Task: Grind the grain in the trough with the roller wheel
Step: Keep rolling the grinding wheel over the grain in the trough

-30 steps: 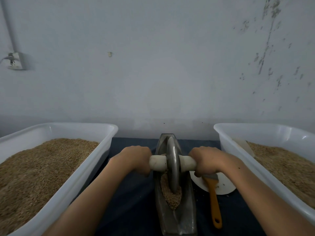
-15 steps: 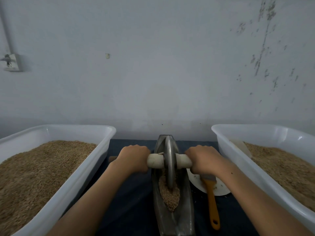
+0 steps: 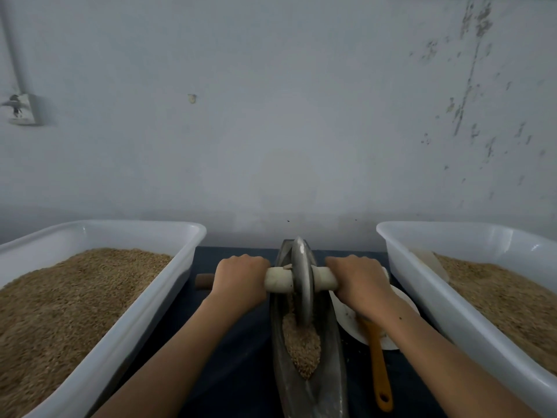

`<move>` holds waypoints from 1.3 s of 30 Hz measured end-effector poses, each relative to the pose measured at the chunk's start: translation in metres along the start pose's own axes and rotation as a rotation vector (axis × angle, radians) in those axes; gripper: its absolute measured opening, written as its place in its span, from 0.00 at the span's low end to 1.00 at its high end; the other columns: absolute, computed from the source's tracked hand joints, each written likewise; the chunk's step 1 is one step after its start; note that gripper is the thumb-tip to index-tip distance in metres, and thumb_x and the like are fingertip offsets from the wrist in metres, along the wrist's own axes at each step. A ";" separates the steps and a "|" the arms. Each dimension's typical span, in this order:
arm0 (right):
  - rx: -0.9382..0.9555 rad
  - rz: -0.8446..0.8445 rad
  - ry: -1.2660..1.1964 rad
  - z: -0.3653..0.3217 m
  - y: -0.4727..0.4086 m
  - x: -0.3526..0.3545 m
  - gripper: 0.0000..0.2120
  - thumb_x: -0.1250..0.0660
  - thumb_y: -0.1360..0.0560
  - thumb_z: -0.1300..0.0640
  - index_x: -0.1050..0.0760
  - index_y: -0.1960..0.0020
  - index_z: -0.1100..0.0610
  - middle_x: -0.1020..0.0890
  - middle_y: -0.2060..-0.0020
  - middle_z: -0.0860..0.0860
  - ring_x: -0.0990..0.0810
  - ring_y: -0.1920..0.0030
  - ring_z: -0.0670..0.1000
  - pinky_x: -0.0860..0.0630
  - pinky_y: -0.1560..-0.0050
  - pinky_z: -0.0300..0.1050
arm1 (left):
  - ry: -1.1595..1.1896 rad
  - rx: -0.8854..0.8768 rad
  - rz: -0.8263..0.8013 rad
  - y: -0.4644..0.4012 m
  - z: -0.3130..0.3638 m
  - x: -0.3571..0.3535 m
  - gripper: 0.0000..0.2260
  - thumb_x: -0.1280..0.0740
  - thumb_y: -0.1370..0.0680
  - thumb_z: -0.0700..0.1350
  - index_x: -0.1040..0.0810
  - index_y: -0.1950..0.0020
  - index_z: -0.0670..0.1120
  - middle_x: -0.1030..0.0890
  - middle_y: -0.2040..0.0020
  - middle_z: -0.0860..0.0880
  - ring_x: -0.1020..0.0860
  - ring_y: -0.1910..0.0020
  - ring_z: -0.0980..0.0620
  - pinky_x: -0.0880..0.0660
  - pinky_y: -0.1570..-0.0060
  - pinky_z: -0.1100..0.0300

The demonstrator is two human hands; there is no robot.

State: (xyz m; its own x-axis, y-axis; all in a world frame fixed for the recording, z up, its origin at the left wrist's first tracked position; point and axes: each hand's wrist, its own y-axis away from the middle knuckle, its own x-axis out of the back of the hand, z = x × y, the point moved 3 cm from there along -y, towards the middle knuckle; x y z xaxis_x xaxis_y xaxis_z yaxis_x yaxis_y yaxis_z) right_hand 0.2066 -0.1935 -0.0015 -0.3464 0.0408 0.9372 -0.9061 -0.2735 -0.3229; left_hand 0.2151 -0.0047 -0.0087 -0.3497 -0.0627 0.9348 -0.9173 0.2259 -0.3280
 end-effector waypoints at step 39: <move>0.048 -0.156 0.005 0.007 0.002 -0.001 0.09 0.35 0.27 0.57 0.25 0.47 0.51 0.19 0.53 0.50 0.21 0.53 0.52 0.33 0.61 0.43 | -0.029 -0.043 -0.075 -0.002 -0.010 0.001 0.12 0.33 0.28 0.50 0.25 0.46 0.53 0.20 0.50 0.51 0.22 0.50 0.48 0.33 0.59 0.57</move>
State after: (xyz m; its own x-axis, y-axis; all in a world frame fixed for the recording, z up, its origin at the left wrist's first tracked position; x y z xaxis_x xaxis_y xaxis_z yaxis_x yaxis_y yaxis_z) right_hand 0.2071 -0.2007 -0.0020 -0.2039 0.0914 0.9747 -0.9363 -0.3091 -0.1668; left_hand 0.2186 0.0043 -0.0053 -0.2862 -0.1092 0.9519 -0.9322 0.2613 -0.2503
